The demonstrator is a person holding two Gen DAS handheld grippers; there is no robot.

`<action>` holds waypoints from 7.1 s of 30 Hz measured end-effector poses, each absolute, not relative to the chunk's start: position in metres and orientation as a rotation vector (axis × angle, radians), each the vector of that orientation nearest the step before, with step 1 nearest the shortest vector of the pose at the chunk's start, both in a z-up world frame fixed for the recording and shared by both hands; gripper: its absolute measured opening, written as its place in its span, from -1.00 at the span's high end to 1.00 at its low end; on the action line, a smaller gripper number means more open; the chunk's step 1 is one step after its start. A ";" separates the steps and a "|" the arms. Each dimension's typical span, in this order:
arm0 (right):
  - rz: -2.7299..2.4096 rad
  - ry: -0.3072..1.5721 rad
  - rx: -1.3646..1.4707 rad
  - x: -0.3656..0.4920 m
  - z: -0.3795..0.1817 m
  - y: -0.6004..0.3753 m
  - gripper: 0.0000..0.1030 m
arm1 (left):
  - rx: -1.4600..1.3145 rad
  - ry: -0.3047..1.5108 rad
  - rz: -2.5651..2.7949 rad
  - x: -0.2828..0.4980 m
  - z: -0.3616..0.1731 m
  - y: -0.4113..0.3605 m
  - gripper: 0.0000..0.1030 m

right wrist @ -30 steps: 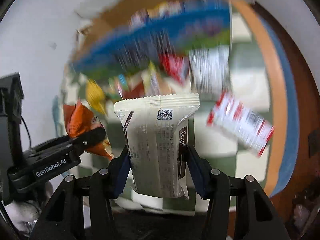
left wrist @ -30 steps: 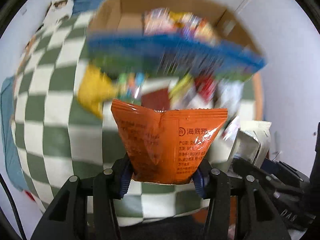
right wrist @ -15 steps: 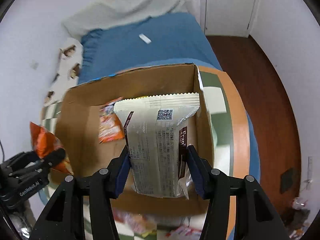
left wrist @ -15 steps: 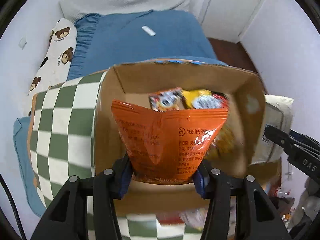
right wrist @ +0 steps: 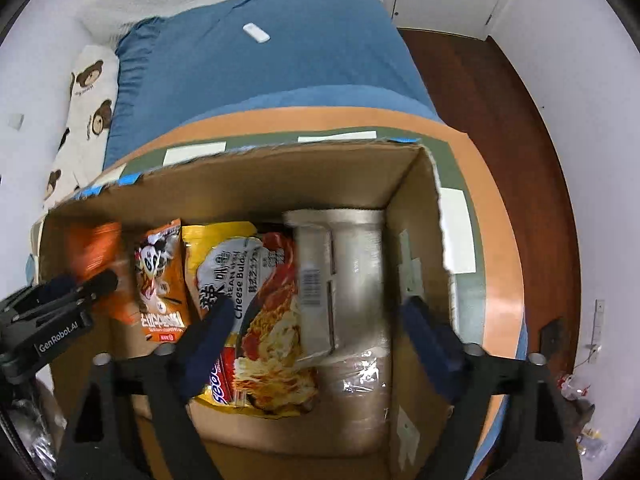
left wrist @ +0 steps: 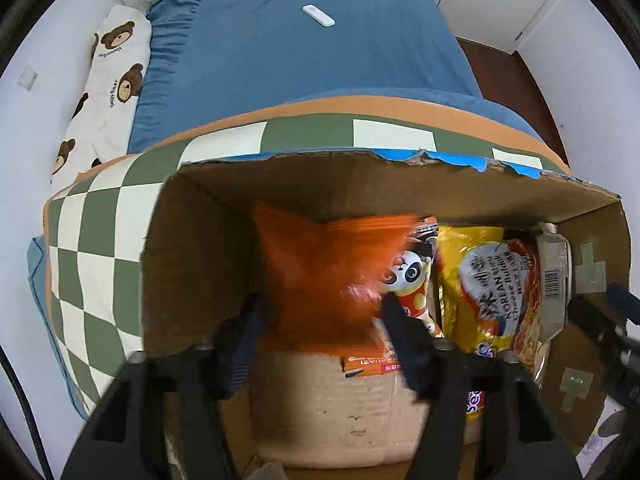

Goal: Organize snacks
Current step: 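Lower the wafer pack and orange chip bag into the box, open both tools, then grasp a yellow-topped snack bag with the right tool while the left grasps the red sauce packet, then place the yellow-topped bag and red packet into the box, open both tools, then grasp a white snack pack with the right tool while the left grasps the yellow bag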

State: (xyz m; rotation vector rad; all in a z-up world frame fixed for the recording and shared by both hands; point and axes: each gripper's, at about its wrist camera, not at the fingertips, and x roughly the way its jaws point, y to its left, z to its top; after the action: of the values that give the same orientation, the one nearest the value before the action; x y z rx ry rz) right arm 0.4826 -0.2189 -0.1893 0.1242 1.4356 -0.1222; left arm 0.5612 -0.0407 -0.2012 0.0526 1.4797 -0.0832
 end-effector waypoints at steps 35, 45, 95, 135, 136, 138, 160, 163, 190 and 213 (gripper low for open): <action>-0.014 1.230 0.094 0.382 -0.139 -0.180 -0.80 | 0.013 1.225 -0.137 0.445 -0.118 -0.029 -0.79; 0.012 1.103 0.060 0.330 -0.083 -0.168 -0.80 | 0.011 1.084 -0.164 0.387 -0.062 -0.024 -0.79; 0.025 1.453 0.292 0.140 -0.299 -0.212 -0.16 | 0.080 1.554 -0.181 0.301 -0.290 -0.083 -0.04; 0.070 1.453 0.225 0.099 -0.312 -0.131 0.11 | 0.031 1.570 -0.127 0.192 -0.281 -0.037 -0.03; 0.083 1.449 0.235 0.098 -0.306 -0.132 0.11 | 0.024 1.566 -0.139 0.191 -0.275 -0.038 -0.03; 0.111 1.438 0.252 0.097 -0.293 -0.131 0.11 | 0.009 1.545 -0.160 0.192 -0.256 -0.040 -0.03; 0.324 1.158 0.307 0.308 -0.089 -0.136 0.11 | -0.028 1.365 -0.162 0.434 -0.098 -0.013 -0.04; 0.325 1.249 0.323 0.352 -0.114 -0.121 0.11 | 0.004 1.428 -0.133 0.460 -0.114 -0.014 -0.04; 0.232 1.561 0.222 0.429 -0.210 -0.131 -0.86 | -0.006 1.637 -0.071 0.481 -0.187 -0.012 -0.62; 0.150 1.137 0.117 0.326 -0.071 -0.167 -0.86 | 0.002 1.186 -0.085 0.386 -0.066 -0.010 -0.62</action>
State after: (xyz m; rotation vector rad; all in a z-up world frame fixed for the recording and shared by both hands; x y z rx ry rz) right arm 0.3262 -0.1669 -0.0710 0.1172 1.1367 0.1499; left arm 0.3860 -0.0096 -0.0665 0.0018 1.1862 -0.0847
